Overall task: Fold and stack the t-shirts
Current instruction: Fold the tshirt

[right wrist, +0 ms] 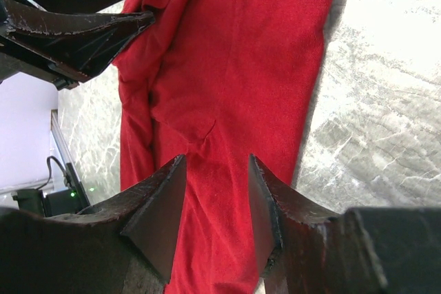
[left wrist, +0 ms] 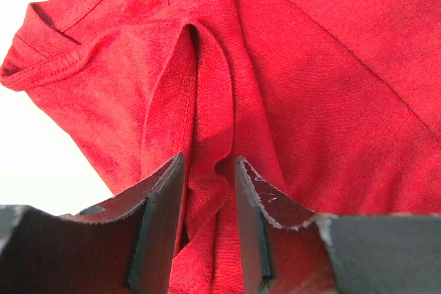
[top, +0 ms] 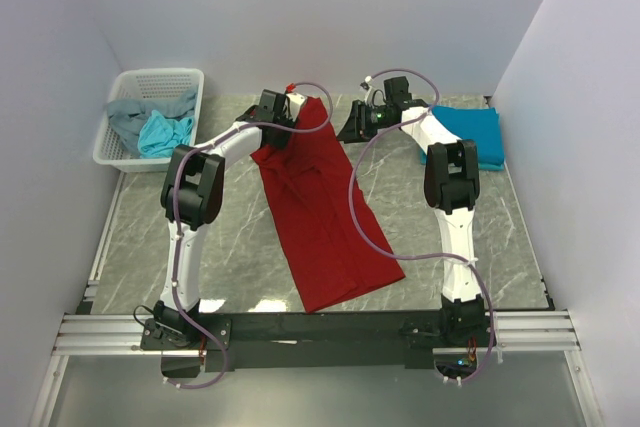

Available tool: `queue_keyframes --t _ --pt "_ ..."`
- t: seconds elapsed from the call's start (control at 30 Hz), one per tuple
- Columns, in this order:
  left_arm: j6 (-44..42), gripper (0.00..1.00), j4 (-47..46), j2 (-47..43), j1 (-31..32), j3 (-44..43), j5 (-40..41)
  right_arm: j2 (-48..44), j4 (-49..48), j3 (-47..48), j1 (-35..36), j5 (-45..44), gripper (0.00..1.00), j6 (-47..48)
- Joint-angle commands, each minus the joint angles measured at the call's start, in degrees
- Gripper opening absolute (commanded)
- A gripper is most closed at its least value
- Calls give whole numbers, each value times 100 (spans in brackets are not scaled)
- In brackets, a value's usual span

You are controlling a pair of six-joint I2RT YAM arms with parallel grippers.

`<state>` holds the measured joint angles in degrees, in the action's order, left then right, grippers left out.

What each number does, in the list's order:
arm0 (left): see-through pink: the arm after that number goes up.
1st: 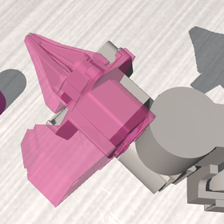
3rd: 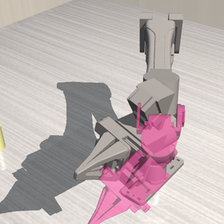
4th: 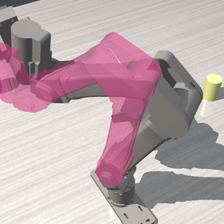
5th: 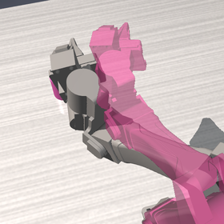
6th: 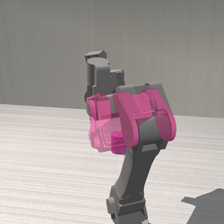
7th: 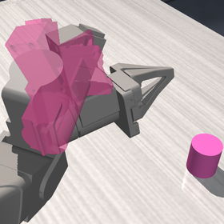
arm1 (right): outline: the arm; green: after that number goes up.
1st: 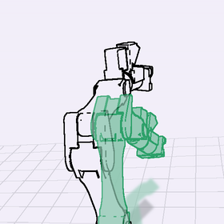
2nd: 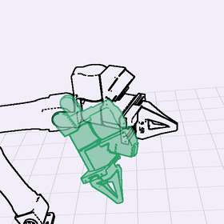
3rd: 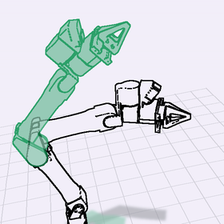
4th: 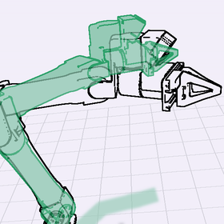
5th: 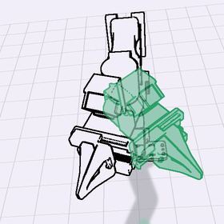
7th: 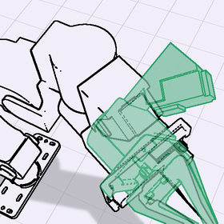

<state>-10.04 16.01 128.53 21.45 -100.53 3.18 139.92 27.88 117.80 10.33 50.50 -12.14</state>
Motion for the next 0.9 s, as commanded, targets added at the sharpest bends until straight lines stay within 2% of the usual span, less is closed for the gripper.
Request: queue_keyframes --t 0.0,0.1,0.23,0.3,0.63,0.87 --pt "-68 41 -45 -223 -1 51 15 -421 -72 24 -48 127 48 54" --pt "-68 39 -45 -127 -1 -19 173 -413 -72 24 -57 127 48 54" --pt "-77 29 42 14 -1 -203 236 -421 -63 24 -57 144 48 54" --pt "-77 27 112 76 -1 -308 218 -413 -63 24 -48 144 48 45" --pt "-50 35 183 85 -1 -344 51 -404 -63 33 -66 144 48 28" --pt "-42 33 218 216 8 -397 156 -404 -81 33 -75 179 48 10"
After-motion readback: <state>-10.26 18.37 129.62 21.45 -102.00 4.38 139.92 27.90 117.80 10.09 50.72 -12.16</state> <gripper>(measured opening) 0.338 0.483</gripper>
